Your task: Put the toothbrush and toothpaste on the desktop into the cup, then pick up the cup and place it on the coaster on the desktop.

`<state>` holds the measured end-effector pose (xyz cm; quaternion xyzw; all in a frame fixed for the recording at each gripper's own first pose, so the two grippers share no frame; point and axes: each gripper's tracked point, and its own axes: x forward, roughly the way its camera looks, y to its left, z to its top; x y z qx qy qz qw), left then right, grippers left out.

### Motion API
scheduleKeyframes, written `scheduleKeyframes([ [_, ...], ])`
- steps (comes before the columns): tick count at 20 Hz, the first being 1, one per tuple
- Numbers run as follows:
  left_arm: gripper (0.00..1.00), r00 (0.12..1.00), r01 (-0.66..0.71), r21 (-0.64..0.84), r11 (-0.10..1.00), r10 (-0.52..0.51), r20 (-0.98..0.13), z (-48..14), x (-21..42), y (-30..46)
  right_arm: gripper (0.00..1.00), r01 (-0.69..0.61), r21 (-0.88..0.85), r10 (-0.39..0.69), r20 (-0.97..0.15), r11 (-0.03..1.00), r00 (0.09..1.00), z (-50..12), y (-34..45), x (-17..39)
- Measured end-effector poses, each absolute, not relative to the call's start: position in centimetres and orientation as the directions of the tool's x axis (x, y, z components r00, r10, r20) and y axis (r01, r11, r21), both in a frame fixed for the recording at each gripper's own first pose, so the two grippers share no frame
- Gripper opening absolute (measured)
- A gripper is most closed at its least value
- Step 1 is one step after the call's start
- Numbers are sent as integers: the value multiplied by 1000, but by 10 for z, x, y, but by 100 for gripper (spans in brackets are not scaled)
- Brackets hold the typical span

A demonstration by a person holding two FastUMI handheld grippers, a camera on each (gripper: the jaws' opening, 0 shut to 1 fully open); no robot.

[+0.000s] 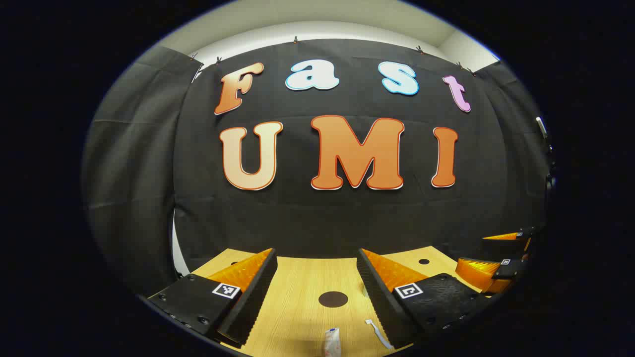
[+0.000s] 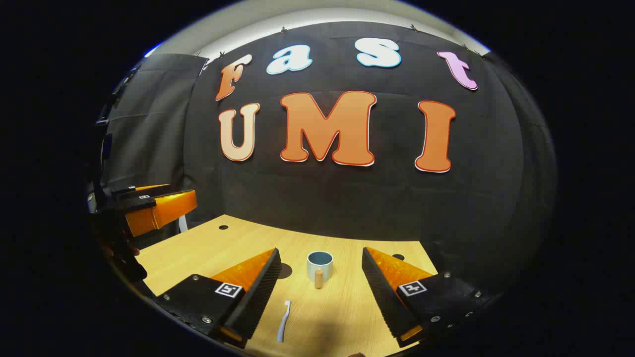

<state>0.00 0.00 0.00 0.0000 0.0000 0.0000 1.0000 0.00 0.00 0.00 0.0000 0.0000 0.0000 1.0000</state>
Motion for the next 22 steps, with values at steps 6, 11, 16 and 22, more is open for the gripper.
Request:
scheduleKeyframes([
  [6,97,1000,-14,16,1000,14,13,5,3,3,99,22,-10,-22,8,1000,1000,5,-15,0],
  [11,97,1000,-3,9,1000,3,19,6,8,-2,99,30,12,-29,-8,999,1000,-2,-21,3],
  [16,97,1000,11,17,1000,-11,9,4,8,-9,99,7,-11,-9,-157,1000,988,-40,-7,18],
  [22,96,1000,-8,27,1000,9,-30,-5,4,4,98,-67,40,77,-385,997,920,-94,26,38],
])
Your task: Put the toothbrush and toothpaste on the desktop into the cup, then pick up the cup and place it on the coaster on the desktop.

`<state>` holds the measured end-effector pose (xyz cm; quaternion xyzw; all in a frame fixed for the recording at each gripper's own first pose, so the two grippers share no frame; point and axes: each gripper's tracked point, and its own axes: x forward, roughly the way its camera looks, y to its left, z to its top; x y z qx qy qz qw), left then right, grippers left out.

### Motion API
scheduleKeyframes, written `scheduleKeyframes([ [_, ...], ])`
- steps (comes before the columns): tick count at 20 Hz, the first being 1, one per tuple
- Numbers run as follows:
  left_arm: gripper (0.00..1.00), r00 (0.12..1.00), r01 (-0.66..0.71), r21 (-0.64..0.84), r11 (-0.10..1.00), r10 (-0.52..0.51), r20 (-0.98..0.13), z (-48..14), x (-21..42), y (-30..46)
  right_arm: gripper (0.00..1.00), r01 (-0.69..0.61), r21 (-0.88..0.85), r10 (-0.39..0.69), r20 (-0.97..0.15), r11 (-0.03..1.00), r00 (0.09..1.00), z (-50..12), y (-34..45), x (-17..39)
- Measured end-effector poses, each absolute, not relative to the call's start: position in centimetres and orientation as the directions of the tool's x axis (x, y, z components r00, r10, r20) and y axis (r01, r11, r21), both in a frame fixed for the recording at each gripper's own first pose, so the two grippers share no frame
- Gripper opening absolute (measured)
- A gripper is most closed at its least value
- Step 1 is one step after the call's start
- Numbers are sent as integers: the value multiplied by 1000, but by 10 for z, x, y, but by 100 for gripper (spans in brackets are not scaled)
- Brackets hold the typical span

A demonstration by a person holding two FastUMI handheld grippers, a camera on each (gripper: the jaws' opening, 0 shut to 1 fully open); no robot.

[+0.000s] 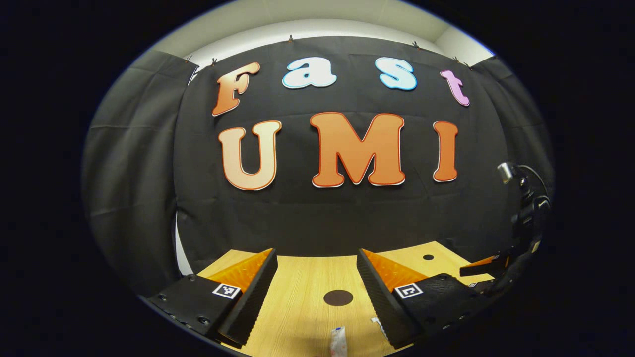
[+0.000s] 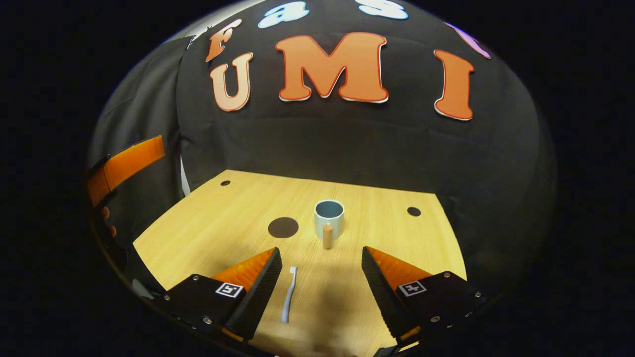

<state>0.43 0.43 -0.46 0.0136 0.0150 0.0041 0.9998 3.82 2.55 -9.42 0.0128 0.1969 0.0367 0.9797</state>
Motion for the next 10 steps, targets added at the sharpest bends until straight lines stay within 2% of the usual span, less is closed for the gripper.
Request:
scheduleKeyframes([
  [6,97,994,-40,21,999,42,-97,-28,0,24,97,-121,81,145,-591,989,794,-154,55,40],
  [9,97,990,-59,25,998,61,-123,-38,-1,32,99,-132,98,164,-651,986,741,-170,64,42],
  [10,97,988,-67,24,997,70,-135,-41,-2,36,91,-138,108,175,-672,985,720,-180,70,42],
])
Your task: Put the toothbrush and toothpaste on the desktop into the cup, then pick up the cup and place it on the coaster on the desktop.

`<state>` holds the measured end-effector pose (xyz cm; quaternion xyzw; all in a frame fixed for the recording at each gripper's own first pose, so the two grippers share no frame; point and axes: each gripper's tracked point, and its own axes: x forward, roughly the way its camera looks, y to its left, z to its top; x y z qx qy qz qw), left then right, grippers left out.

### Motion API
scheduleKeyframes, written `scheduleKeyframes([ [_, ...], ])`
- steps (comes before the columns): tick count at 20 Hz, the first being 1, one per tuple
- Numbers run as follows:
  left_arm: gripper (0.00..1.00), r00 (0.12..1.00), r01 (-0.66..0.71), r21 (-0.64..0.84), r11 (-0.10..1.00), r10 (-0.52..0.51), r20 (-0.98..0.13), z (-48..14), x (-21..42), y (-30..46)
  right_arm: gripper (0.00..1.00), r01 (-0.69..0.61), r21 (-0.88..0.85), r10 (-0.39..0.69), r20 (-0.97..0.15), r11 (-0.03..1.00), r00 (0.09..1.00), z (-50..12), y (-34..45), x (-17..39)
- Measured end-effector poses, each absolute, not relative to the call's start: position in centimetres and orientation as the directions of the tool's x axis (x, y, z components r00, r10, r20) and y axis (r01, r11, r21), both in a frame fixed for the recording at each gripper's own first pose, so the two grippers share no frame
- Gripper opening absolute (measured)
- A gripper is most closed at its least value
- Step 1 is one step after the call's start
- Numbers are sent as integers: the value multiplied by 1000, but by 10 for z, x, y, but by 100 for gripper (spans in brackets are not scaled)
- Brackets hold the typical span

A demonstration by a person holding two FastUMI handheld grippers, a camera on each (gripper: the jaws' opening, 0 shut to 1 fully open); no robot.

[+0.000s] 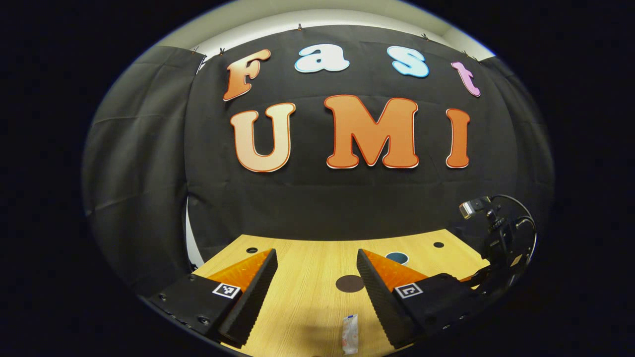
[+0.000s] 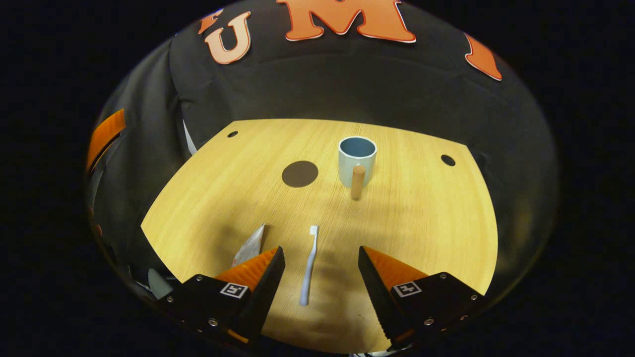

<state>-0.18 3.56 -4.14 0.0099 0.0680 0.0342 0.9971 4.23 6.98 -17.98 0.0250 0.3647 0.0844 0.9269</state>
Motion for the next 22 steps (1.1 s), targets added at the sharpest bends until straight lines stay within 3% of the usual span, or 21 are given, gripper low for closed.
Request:
scheduleKeyframes([
  [6,97,973,-123,40,992,129,-193,-61,4,59,89,-176,74,164,-796,982,582,-223,72,44],
  [13,97,947,-162,43,986,167,-273,-92,3,77,72,-173,45,111,-913,984,393,-273,81,47],
  [16,97,937,-175,36,984,178,-300,-102,7,85,56,-146,72,115,-944,987,308,-288,87,47],
  [19,97,926,-181,24,983,178,-332,-112,9,89,24,-103,86,109,-964,991,242,-298,89,45],
  [22,97,912,-170,15,985,163,-376,-122,13,86,8,-70,141,154,-958,988,243,-298,98,51],
])
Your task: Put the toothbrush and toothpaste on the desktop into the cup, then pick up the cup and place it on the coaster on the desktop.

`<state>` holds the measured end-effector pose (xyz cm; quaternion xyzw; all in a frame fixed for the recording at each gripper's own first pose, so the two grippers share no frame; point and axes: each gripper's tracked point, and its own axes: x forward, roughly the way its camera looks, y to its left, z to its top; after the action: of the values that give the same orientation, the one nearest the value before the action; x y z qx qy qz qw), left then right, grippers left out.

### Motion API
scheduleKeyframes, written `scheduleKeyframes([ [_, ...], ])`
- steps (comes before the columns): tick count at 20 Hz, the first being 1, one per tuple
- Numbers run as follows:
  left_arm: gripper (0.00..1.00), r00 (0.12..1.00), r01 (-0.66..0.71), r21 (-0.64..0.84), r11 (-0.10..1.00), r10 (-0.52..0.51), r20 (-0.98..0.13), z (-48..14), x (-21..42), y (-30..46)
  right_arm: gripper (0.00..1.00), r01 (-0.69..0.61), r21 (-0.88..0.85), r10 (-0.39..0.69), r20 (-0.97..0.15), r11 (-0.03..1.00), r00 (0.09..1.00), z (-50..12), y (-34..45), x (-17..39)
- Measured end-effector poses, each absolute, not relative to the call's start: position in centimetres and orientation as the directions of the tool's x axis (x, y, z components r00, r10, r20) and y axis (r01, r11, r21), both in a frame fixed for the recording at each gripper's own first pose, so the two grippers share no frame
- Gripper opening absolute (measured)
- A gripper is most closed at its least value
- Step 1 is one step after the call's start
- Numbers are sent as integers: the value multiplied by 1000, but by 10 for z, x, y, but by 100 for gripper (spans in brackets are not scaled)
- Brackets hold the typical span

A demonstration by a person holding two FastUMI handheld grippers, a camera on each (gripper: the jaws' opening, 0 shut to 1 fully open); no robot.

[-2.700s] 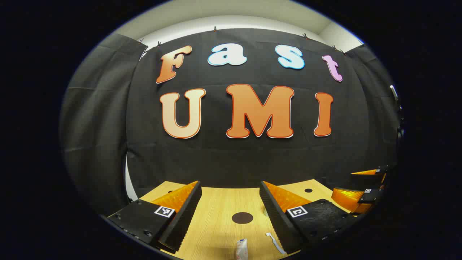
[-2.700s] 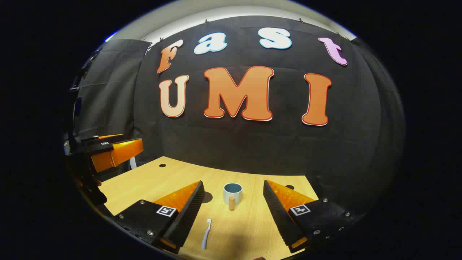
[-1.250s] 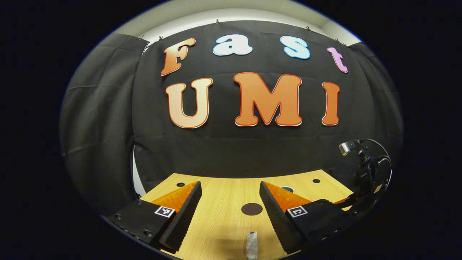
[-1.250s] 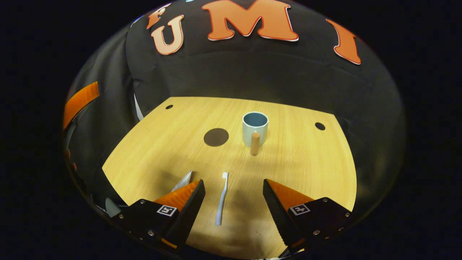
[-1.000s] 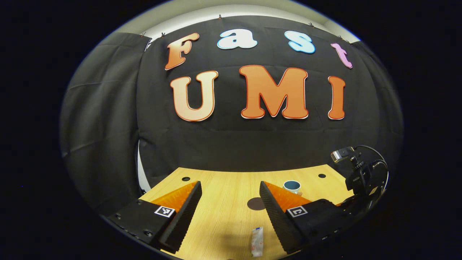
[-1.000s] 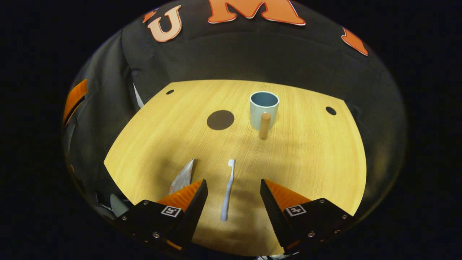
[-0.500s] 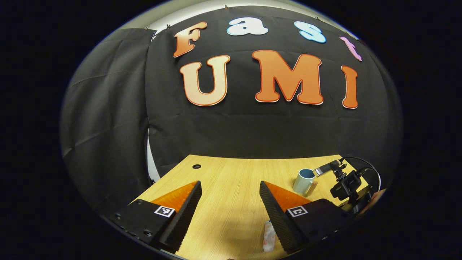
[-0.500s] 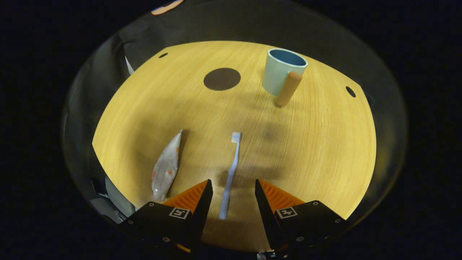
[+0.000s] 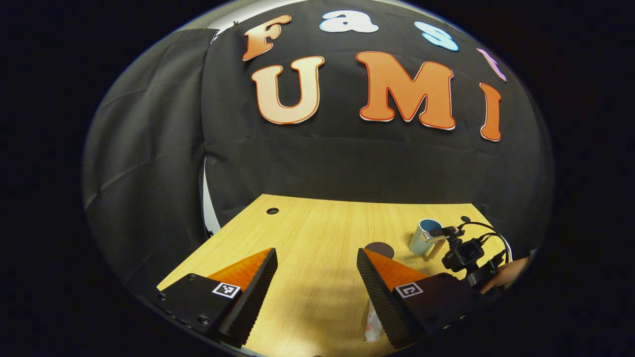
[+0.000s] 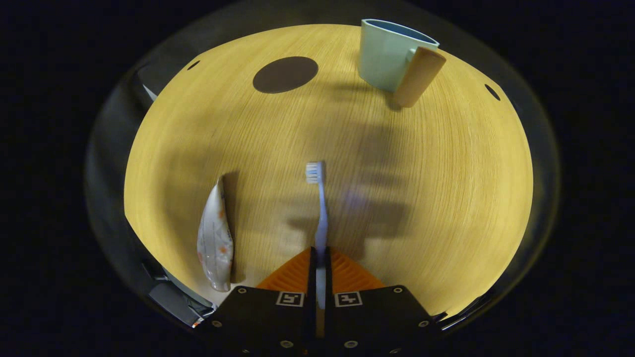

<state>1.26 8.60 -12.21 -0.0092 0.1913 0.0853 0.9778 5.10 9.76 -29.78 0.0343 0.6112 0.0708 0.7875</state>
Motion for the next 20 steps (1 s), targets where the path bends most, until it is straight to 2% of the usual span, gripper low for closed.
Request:
scheduleKeyframes([
  [4,97,871,-100,8,995,91,-483,-149,15,59,6,-72,198,211,-925,978,317,-274,93,57],
  [8,97,805,-34,-62,998,-10,-593,-172,11,25,6,-113,210,238,-884,971,402,-245,77,51],
  [12,98,670,-39,-123,992,-66,-740,-215,5,-5,6,-163,229,281,-826,960,489,-215,60,44],
  [16,97,562,-37,-133,990,-90,-822,-248,-15,-4,6,-228,217,310,-765,949,564,-194,48,40],
  [20,97,471,-1,-126,992,-111,-875,-267,-29,-2,6,-232,229,324,-725,946,608,-178,45,40],
])
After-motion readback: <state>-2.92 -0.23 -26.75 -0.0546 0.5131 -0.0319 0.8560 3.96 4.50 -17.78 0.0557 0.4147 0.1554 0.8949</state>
